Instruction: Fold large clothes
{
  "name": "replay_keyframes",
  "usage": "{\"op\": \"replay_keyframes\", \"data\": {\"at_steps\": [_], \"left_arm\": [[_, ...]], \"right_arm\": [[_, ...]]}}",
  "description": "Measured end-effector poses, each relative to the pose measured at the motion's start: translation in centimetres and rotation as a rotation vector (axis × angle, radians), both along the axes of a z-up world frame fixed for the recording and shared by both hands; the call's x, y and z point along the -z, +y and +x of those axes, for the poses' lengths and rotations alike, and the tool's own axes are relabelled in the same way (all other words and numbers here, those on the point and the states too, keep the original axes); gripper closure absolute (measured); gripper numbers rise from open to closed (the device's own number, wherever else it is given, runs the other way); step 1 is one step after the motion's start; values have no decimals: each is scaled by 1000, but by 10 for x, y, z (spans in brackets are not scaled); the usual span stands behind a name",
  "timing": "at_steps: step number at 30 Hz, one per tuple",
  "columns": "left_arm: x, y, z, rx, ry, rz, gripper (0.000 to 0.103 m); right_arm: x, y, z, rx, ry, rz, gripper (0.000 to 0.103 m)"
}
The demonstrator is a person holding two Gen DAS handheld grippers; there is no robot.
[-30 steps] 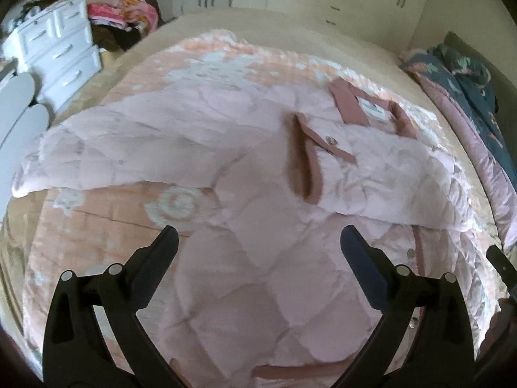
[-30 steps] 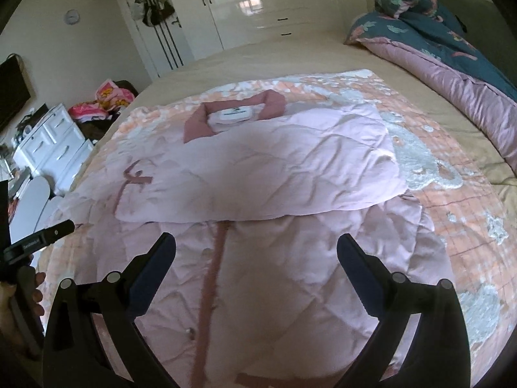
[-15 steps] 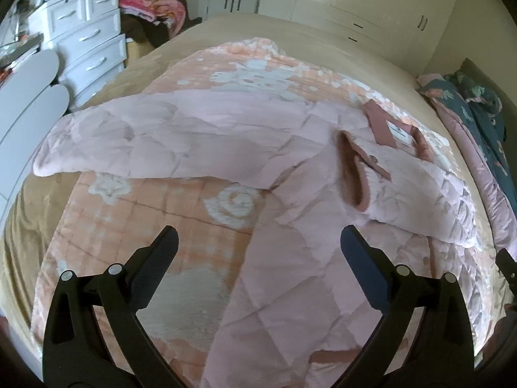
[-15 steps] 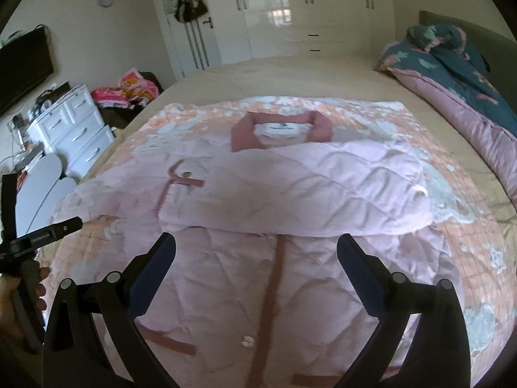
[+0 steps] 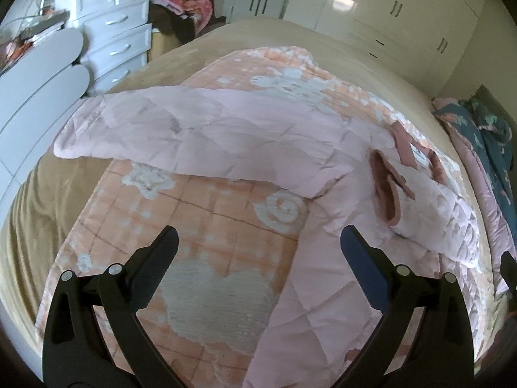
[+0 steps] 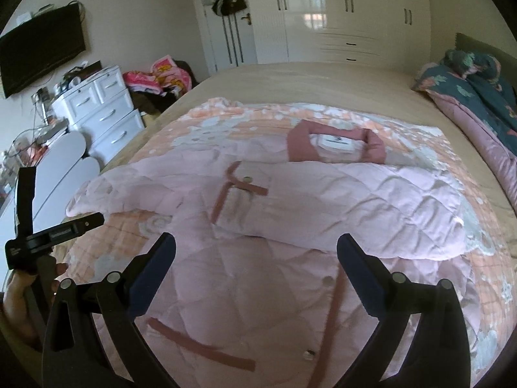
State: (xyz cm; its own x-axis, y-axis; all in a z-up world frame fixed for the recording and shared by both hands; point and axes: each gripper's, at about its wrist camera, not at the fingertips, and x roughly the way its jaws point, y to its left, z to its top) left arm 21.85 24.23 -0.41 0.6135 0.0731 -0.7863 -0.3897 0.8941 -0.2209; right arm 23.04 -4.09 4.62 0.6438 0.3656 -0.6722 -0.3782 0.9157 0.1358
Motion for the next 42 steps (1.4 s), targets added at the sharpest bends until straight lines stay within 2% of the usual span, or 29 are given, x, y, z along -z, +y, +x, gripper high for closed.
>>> {"op": "replay_keyframes", "data": {"at_steps": [21, 25, 28, 36, 42], "left_arm": [[26, 83, -20, -172, -12, -131, 9], [38, 101, -22, -216, -20, -193, 9], [51, 116, -25, -260, -21, -273, 9], [73, 146, -23, -348, -41, -373, 9], [80, 168, -18, -394, -113, -444, 9]], "right_arm": [[10, 80, 4, -130, 18, -50, 4], [14, 95, 6, -153, 22, -63, 4], [17, 106, 7, -164, 20, -88, 4], [29, 132, 14, -196, 40, -103, 4], [37, 151, 21, -214, 54, -112, 4]]}}
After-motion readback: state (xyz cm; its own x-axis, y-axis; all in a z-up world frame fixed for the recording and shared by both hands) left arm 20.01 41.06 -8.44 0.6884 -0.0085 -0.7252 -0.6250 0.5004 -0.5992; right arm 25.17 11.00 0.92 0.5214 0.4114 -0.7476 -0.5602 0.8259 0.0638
